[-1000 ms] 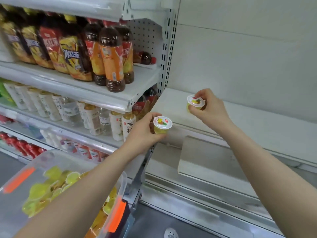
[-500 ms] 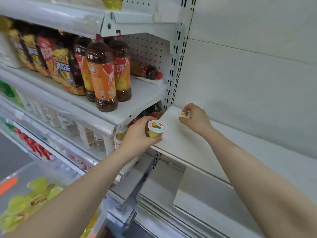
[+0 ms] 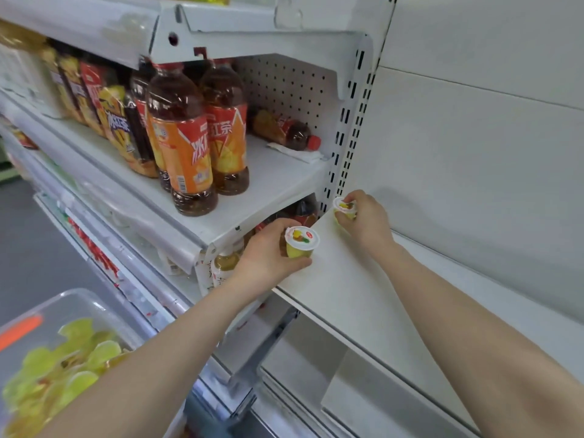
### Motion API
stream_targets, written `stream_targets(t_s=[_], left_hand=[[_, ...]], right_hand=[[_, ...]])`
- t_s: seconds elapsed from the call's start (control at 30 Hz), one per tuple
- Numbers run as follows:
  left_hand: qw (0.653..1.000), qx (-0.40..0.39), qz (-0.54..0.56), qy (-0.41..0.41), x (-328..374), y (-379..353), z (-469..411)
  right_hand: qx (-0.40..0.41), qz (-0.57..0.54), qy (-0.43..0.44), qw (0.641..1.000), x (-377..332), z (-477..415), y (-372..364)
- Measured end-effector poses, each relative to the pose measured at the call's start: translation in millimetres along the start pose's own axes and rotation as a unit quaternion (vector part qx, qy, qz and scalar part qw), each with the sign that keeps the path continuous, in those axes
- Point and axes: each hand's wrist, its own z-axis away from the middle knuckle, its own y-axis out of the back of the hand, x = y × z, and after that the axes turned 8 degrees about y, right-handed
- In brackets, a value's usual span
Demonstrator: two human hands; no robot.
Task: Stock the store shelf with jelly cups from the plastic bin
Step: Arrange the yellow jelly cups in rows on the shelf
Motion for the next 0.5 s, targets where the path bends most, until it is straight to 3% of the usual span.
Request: stream_targets(t_s=[0.3, 0.5], left_hand=[[0.999, -0.023, 0.017, -0.031, 6, -25, -23], [0.998, -0.047, 0.026, -0.038, 15, -49, -40]], right_hand=[[-0.029, 0.006, 0.077, 0.997, 16, 4, 12], [-0.05, 0.09, 0.15, 0.983, 26, 5, 36]])
